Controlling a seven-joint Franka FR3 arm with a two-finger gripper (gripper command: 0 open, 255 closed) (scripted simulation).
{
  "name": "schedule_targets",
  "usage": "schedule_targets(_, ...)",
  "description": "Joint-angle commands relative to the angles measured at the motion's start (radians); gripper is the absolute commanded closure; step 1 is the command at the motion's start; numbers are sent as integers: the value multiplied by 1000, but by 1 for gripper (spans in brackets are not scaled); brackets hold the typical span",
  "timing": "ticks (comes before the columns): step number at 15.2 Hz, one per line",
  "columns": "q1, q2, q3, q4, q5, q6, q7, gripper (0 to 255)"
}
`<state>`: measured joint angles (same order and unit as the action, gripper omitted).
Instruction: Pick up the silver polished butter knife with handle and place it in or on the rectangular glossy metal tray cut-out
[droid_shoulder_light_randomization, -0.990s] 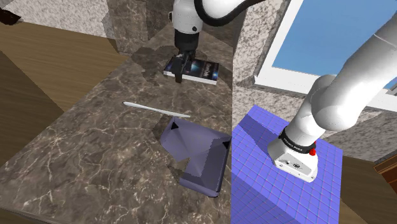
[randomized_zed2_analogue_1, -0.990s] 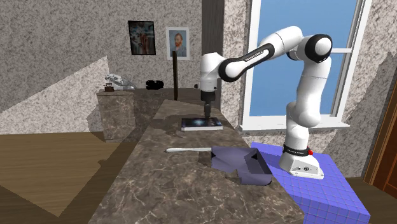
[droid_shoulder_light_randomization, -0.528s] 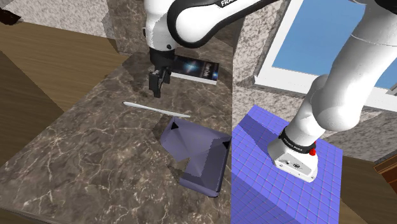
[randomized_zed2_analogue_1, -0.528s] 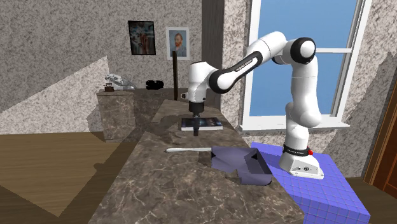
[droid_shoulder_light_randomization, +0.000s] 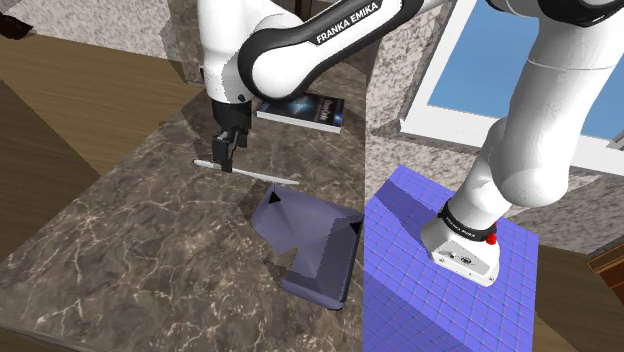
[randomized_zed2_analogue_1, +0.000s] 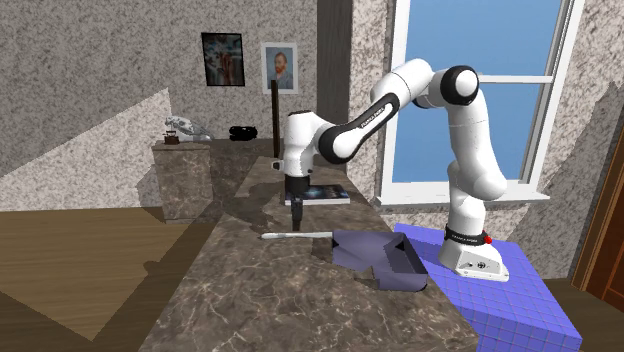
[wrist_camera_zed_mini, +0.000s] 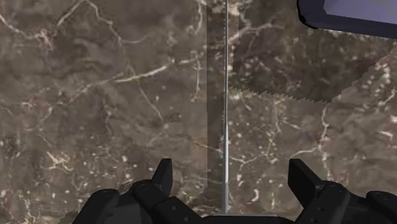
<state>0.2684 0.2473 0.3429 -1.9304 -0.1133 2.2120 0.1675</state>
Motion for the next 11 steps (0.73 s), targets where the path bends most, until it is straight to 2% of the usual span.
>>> schedule_targets(1,2,16,-2,-8,-8,23,5,0)
schedule_targets(3,5,35,-6,-18,-18,51,11,0)
schedule_targets(11,5,35,-6,-18,-17,51,11,0)
